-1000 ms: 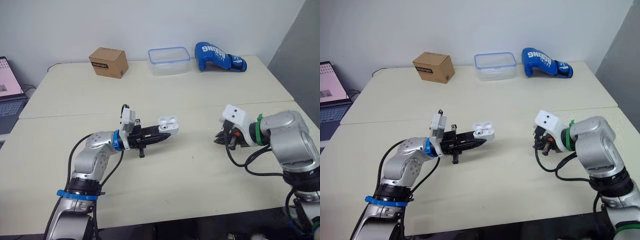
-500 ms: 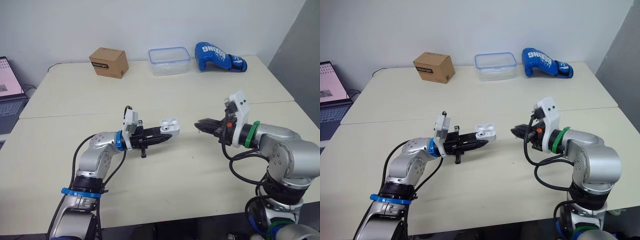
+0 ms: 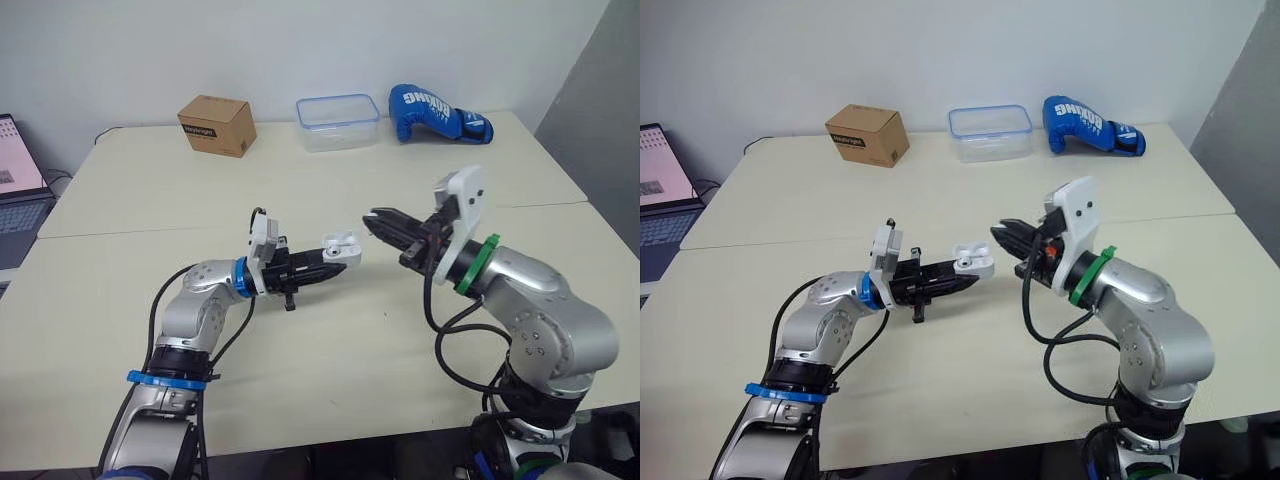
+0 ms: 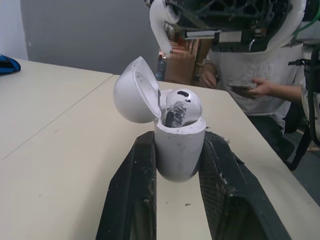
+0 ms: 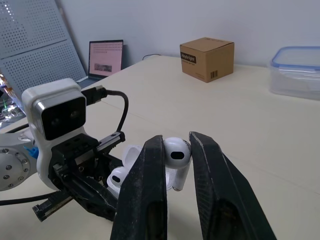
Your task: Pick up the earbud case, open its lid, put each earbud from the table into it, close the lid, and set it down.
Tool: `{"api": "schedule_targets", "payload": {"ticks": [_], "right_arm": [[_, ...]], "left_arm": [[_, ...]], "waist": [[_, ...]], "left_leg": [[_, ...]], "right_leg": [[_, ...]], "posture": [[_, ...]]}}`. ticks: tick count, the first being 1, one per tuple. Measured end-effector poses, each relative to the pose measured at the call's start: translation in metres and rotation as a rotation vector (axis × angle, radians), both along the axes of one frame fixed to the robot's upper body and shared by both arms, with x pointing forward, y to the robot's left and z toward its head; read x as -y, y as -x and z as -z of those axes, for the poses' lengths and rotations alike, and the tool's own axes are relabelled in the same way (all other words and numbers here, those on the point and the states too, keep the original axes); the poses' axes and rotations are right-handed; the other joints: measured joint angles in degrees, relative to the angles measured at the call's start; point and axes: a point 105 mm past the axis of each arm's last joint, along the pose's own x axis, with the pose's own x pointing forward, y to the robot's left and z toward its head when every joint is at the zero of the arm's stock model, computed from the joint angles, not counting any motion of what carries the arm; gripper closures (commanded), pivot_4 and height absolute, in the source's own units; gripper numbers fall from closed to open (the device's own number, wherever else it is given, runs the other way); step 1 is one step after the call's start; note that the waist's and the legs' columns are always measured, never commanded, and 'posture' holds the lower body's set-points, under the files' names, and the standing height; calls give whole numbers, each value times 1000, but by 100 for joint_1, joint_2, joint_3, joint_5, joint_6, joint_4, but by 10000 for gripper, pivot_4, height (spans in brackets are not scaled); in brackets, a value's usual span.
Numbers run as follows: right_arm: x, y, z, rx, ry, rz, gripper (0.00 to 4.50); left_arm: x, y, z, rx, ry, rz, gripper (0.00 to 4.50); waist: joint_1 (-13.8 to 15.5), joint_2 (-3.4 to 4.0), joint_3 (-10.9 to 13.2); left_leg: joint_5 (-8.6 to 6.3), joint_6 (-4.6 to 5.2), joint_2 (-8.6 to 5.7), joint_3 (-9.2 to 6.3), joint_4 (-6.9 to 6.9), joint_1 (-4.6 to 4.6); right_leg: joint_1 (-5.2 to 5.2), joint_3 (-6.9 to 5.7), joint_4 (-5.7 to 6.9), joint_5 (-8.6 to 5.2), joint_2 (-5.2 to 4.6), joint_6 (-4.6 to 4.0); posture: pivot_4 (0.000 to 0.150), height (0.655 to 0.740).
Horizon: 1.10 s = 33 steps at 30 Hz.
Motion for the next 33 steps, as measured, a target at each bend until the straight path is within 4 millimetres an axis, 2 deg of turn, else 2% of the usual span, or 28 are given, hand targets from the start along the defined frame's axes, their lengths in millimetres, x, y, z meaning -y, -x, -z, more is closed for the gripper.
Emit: {"api": "schedule_targets", "payload": {"ticks": [8,20,33], "right_arm": [[-11,2,1,19,-2,-29,41510],[-11,1,11,-29,13,-23,41510],[-12,-1,11,8,47,-5,41510]], "left_arm": [[1,-1,-1,-5,0,0,37283],[3,-2,-2,-20,10,-5,37283],[2,-1,-8,-33,27,-9,37283]], "waist": [[-3,0,0],[-1,0,0],[-1,0,0]], "left_leg": [[0,0,0,-3,0,0],[0,0,0,-2,0,0],[0,0,1,-2,-1,0]], "right_leg": [[0,-1,0,0,1,0],[1,-1,-1,0,1,0],[1,-1,-1,0,2,0]], "posture": [[1500,7307],[1500,7307],[1500,7307]]}}
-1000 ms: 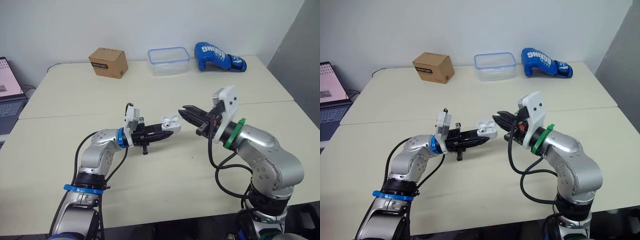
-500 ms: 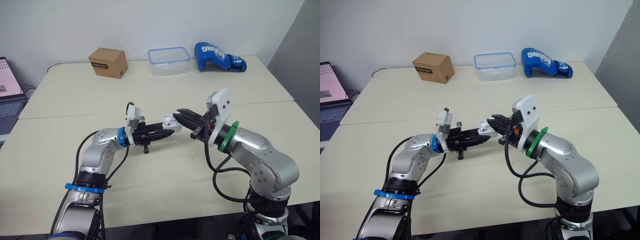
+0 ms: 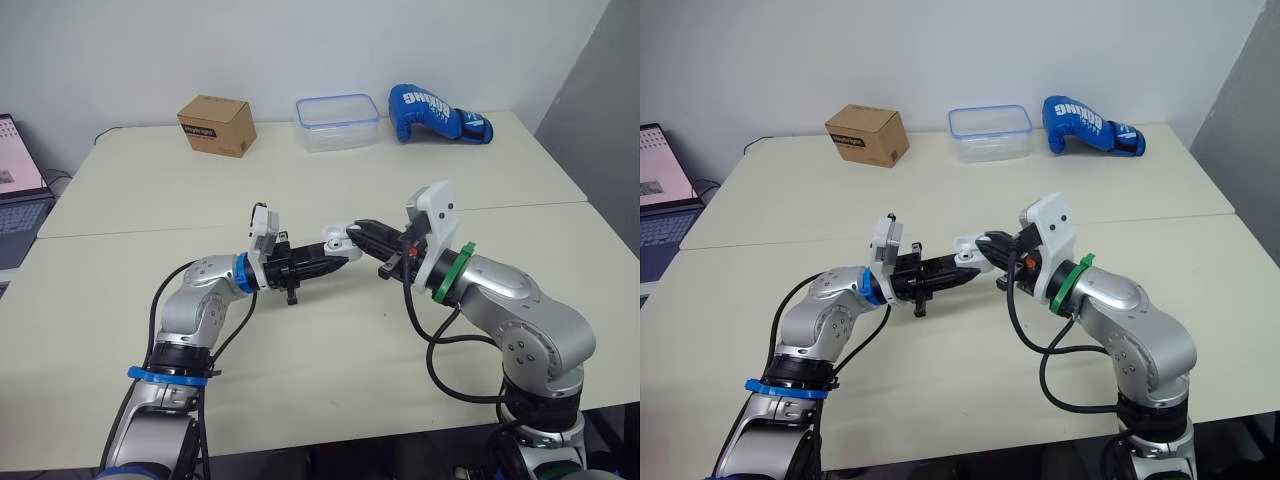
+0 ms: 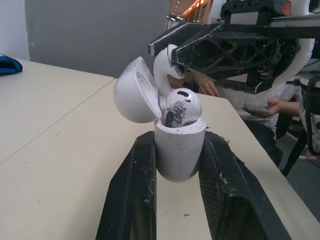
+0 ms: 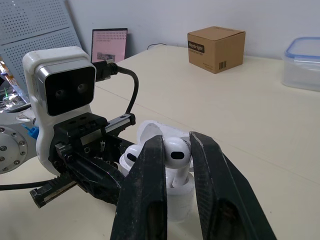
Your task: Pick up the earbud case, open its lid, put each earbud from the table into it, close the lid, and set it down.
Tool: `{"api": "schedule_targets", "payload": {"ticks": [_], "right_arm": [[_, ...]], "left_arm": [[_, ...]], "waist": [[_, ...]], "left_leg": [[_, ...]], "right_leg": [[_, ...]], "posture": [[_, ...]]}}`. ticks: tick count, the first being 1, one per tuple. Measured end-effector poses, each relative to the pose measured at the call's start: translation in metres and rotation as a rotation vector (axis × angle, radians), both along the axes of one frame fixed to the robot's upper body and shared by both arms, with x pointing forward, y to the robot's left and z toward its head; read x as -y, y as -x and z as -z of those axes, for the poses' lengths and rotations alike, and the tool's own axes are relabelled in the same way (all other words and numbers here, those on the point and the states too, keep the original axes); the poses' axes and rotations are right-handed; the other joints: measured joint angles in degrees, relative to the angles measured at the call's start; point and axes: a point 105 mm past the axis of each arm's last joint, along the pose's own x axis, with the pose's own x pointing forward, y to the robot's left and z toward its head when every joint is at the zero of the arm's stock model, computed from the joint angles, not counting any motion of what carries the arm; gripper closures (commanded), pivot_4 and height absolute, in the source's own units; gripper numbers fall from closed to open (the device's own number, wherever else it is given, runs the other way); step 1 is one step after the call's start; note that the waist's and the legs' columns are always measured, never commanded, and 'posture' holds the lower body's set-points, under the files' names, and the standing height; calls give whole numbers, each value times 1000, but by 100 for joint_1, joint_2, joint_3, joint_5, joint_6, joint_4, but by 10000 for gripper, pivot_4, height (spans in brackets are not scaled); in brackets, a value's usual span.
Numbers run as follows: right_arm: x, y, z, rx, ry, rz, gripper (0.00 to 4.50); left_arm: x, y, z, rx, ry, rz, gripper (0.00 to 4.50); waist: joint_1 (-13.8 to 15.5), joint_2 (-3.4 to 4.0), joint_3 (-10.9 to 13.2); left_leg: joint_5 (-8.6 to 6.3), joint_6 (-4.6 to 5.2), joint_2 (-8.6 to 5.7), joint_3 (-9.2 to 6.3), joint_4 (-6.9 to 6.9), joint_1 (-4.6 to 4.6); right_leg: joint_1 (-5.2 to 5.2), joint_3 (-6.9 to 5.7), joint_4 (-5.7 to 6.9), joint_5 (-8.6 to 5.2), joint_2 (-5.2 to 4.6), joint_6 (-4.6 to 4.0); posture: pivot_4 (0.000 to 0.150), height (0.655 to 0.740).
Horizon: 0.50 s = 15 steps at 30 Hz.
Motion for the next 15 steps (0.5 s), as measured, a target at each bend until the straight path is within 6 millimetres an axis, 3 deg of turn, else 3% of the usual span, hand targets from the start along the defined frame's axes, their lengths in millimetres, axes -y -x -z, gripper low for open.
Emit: {"api": "schedule_targets", "payload": {"ticks": [15], "right_arm": [[0,3,8,68,91,2,41510]], "left_arm": [[2,-2,0,-34,3,-8,37283]], "waist": [[5,0,0]], "left_leg": [[0,0,0,0,0,0]], "right_leg": [[2,-1,-3,0,0,0]], "posture": [[1500,7307]]}}
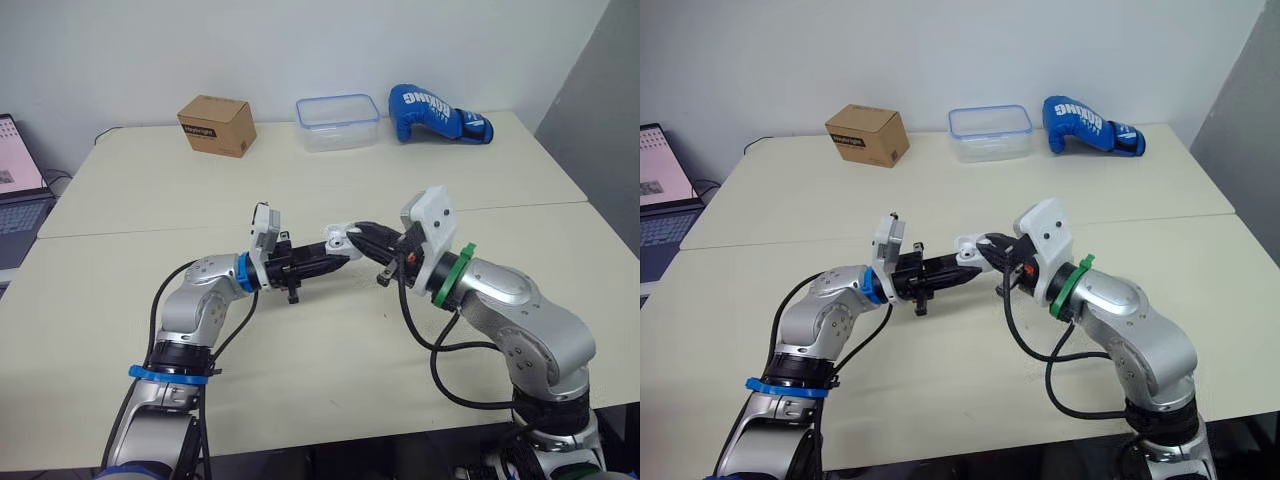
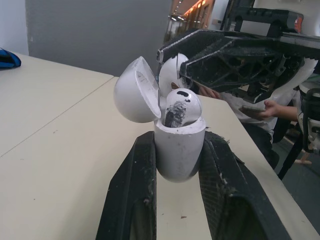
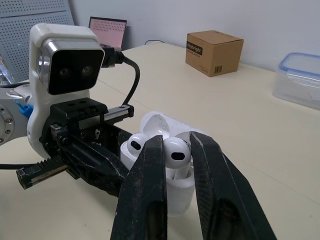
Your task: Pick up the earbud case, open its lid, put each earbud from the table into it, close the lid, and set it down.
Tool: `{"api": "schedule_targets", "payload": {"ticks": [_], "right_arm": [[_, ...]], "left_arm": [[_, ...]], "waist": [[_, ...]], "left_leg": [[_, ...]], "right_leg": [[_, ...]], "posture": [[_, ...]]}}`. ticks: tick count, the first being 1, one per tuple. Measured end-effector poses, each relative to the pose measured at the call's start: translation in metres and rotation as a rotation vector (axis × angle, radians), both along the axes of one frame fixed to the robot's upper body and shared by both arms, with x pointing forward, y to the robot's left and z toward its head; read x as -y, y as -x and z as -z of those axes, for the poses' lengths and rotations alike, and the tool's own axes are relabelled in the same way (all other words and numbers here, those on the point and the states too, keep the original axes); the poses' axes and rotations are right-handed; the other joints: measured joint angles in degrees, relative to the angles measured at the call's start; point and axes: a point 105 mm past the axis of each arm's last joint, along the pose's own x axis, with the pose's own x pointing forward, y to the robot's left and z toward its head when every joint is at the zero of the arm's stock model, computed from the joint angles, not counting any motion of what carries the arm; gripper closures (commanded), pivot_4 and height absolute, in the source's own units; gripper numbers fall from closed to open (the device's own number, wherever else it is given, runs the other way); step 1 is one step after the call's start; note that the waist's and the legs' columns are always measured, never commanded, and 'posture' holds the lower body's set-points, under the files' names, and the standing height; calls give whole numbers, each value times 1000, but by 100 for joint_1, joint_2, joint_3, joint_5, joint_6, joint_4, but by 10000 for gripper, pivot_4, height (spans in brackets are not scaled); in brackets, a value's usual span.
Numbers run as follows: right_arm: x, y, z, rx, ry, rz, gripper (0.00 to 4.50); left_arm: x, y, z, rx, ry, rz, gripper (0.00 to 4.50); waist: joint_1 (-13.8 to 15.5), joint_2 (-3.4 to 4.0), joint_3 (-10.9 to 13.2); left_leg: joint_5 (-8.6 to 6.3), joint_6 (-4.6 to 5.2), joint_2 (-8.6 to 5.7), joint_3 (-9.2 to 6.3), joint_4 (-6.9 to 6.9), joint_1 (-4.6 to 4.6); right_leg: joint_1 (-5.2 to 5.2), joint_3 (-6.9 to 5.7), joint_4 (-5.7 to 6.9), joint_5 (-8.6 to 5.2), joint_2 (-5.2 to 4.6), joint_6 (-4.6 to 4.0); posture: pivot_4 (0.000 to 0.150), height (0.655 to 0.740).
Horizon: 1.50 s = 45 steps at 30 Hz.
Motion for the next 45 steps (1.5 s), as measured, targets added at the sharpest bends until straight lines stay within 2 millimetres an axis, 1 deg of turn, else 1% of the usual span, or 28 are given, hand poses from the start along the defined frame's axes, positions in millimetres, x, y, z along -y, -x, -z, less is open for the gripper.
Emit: {"api": "schedule_targets", "payload": {"ticks": [7,9,11,14,17,20,24,26,28,31,33,37,39,42,45], "right_arm": [[-1,0,2,23,30,6,41510],[-1,0,2,22,33,4,34055],[-2,1,4,7,34,-7,27508],[-8,3,1,-1,-13,-22,17048],[-6,5,-5,-7,-50,-55,17048],[7,8,-17,-8,-91,-102,17048],[23,28,-33,-44,-104,-281,17048],[28,33,-42,-56,-99,-341,20633],[31,30,-51,-51,-92,-355,26690],[36,12,-59,-46,-36,-324,37291],[35,-1,-55,-47,17,-301,44597],[28,-28,-34,-77,109,-291,44597],[25,-39,-28,-73,157,-293,44597],[18,-52,-21,-47,229,-305,44597],[9,-60,-9,-53,268,-327,44597]], "left_arm": [[1,0,1,-14,-1,-2,37283],[1,0,1,-15,-2,-2,37283],[0,0,-1,-7,2,-4,37283],[-2,0,-5,9,8,-11,37283],[-1,2,-8,28,4,0,37283],[-2,5,-10,57,-3,22,37283],[-4,7,-9,64,-10,32,37283],[-5,9,-8,68,-11,38,37283],[-4,9,-9,71,-11,39,37283],[-4,9,-9,72,-12,41,37283],[-5,10,-9,74,-14,42,37283],[-6,12,-9,73,-21,49,37283],[-5,14,-10,77,-23,56,37283],[-4,15,-12,74,-14,64,37283],[-4,18,-13,70,-15,70,37283]], "waist": [[1,0,0],[2,0,0],[2,0,0],[2,0,0],[8,0,0],[15,0,0],[13,0,1],[14,1,2],[9,1,2],[3,0,2],[0,0,2],[-10,0,3],[-12,0,3],[-12,0,3],[-15,0,3]], "left_leg": [[0,0,0,1,0,0],[0,0,0,1,0,0],[0,0,0,1,0,0],[0,0,3,0,-1,0],[0,0,0,0,-1,0],[0,0,0,-1,-1,0],[-1,2,2,-1,-3,0],[-1,3,3,0,-2,2],[-1,3,4,3,-2,4],[-1,3,4,5,-2,5],[-1,3,4,7,-3,4],[-1,2,3,10,-1,1],[0,2,3,10,-1,1],[0,1,4,7,-1,1],[0,1,4,5,-2,0]], "right_leg": [[0,1,0,0,0,0],[0,1,-1,0,0,0],[0,1,0,0,0,0],[0,0,0,0,2,0],[2,1,-4,0,1,0],[3,0,-5,0,1,0],[5,-2,-7,0,2,0],[7,-3,-5,0,2,0],[7,-1,-2,0,3,0],[7,-2,-3,0,3,0],[6,-1,-6,0,3,0],[2,1,-6,0,1,0],[2,1,-6,0,1,0],[2,0,-6,0,1,0],[1,0,-8,0,1,0]], "posture": [[1500,7307],[1500,7307],[1500,7307],[1500,7307],[1500,7307],[1500,7307],[1500,7307],[1500,7307],[1500,7307],[1500,7307],[1500,7307],[1500,7307],[1500,7307],[1500,7307],[1500,7307]]}}
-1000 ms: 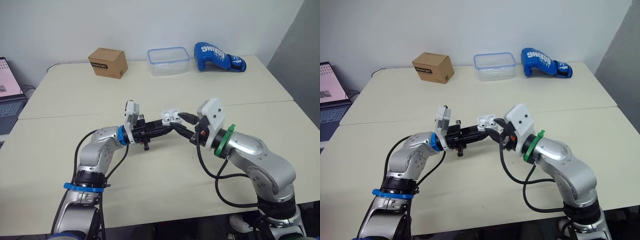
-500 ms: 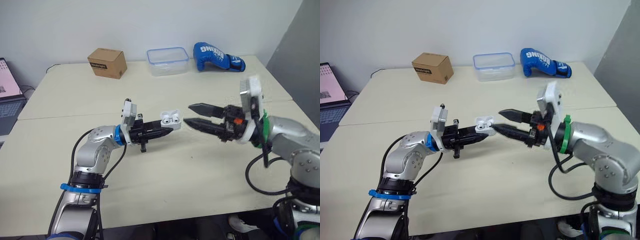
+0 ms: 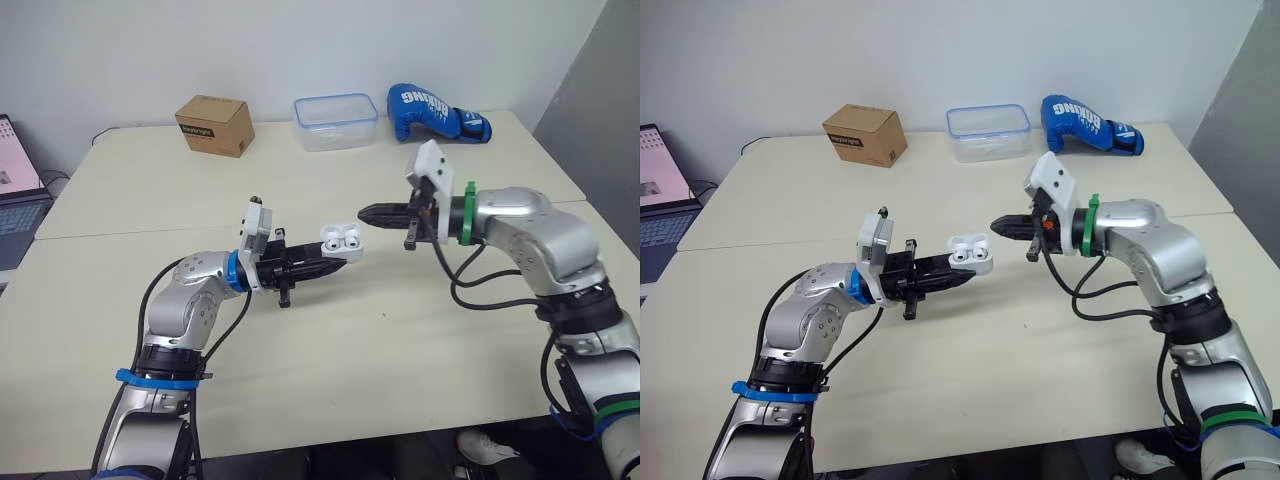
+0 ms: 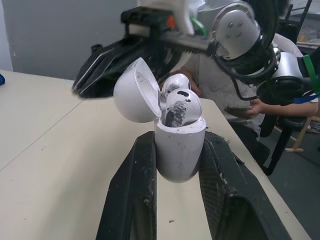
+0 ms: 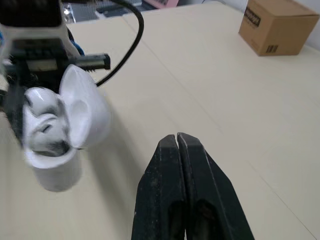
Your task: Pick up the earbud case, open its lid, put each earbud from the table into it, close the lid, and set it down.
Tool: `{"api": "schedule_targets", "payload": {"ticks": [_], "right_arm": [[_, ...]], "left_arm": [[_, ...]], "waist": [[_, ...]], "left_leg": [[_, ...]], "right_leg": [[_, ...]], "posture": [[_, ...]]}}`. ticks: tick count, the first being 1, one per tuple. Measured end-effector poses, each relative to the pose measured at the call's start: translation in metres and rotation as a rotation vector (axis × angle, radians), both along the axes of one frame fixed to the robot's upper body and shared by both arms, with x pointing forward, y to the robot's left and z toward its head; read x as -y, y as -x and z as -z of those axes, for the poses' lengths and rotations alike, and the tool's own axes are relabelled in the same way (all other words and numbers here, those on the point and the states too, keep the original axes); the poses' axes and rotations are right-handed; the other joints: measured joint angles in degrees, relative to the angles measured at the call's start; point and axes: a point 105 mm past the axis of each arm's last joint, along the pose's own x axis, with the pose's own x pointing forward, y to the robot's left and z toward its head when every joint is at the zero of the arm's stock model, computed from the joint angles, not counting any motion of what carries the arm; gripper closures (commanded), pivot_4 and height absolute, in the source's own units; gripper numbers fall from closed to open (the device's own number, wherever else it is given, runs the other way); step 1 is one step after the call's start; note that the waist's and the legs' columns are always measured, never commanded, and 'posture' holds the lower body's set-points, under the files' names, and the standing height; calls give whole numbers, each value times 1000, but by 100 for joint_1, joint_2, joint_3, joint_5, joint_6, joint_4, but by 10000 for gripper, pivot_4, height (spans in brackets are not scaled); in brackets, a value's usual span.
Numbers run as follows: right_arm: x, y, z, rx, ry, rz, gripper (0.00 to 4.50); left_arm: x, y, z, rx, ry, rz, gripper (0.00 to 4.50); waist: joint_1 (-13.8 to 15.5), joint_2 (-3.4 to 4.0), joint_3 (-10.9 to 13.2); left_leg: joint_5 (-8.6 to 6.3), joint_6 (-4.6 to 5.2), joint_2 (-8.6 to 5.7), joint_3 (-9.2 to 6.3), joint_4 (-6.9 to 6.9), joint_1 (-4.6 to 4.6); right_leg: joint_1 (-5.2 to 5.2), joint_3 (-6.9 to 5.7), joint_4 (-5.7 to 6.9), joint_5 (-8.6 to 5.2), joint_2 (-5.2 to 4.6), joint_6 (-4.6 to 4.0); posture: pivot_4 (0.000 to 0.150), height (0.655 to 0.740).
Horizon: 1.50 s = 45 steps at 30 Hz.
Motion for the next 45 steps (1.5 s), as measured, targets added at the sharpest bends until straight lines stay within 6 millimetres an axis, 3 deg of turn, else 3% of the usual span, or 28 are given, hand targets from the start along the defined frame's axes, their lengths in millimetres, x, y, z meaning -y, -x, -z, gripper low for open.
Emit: {"api": "schedule_targets", "payload": {"ticks": [3,9,17,37,45], "right_arm": [[-9,0,10,-14,18,-39,44597],[-24,5,9,12,14,-99,44597],[-30,17,-5,70,-4,-144,44597],[-13,24,2,66,14,-80,44597],[34,9,-3,90,85,4,44597]], "left_arm": [[0,1,0,-15,0,1,37283],[-2,-1,3,-63,-9,-12,37283],[-4,-2,5,-80,-22,-25,37283],[-4,-6,8,-119,-27,-52,37283],[-15,-37,23,-353,-172,-252,37283]], "waist": [[1,0,0],[3,0,0],[5,1,0],[15,1,0],[20,-1,1]], "left_leg": [[0,-1,0,-1,0,-1],[1,-1,-1,-5,1,-1],[1,-2,-1,-6,0,-1],[0,-1,-2,-4,1,-1],[0,-1,-4,-3,0,-2]], "right_leg": [[-1,0,0,0,0,0],[-1,-1,1,0,-1,0],[-2,-2,1,0,-1,0],[-2,0,2,0,-1,0],[0,-2,0,0,-1,0]], "posture": [[1500,7307],[1500,7307],[1500,7307],[1500,7307],[1500,7307]]}}
